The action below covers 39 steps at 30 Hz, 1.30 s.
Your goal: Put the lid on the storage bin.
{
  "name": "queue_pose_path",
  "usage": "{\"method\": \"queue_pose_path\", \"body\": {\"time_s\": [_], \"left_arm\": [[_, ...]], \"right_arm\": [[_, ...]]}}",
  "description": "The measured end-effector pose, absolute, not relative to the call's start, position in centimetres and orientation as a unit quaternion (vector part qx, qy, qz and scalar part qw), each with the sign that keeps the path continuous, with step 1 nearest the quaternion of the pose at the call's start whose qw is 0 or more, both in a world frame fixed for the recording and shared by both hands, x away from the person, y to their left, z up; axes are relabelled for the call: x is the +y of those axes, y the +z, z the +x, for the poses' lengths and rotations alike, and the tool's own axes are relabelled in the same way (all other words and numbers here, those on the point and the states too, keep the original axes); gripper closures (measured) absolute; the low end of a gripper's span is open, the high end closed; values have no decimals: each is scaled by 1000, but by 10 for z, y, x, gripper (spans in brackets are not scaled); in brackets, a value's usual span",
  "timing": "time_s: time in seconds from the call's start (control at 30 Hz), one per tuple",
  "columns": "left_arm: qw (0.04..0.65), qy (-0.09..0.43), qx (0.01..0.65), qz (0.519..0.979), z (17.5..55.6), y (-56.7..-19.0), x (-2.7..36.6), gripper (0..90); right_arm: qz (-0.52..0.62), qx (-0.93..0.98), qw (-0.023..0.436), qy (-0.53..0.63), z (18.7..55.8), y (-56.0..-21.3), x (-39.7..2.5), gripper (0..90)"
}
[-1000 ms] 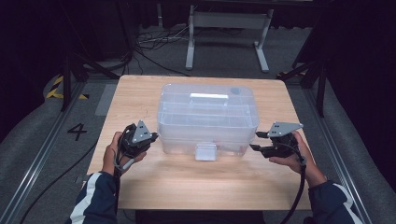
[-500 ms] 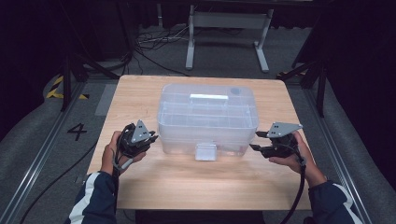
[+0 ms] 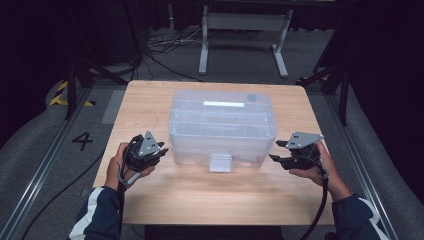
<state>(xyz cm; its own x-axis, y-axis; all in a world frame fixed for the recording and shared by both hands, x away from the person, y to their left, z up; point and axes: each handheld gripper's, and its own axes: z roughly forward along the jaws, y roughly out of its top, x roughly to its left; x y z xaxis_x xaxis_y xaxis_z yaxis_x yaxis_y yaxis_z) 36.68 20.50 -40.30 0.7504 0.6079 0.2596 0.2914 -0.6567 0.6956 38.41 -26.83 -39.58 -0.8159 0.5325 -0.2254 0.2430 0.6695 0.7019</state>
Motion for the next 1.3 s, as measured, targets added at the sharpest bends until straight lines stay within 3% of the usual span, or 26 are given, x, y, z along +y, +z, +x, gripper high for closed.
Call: {"method": "queue_pose_path", "body": {"time_s": [0.7, 1.3], "left_arm": [[285, 240, 244, 895, 356, -422, 212, 564], [261, 242, 284, 890, 346, -438, 229, 320]], "right_arm": [[226, 891, 228, 322, 381, -404, -280, 442], [230, 894, 235, 306, 376, -416, -292, 368]]}}
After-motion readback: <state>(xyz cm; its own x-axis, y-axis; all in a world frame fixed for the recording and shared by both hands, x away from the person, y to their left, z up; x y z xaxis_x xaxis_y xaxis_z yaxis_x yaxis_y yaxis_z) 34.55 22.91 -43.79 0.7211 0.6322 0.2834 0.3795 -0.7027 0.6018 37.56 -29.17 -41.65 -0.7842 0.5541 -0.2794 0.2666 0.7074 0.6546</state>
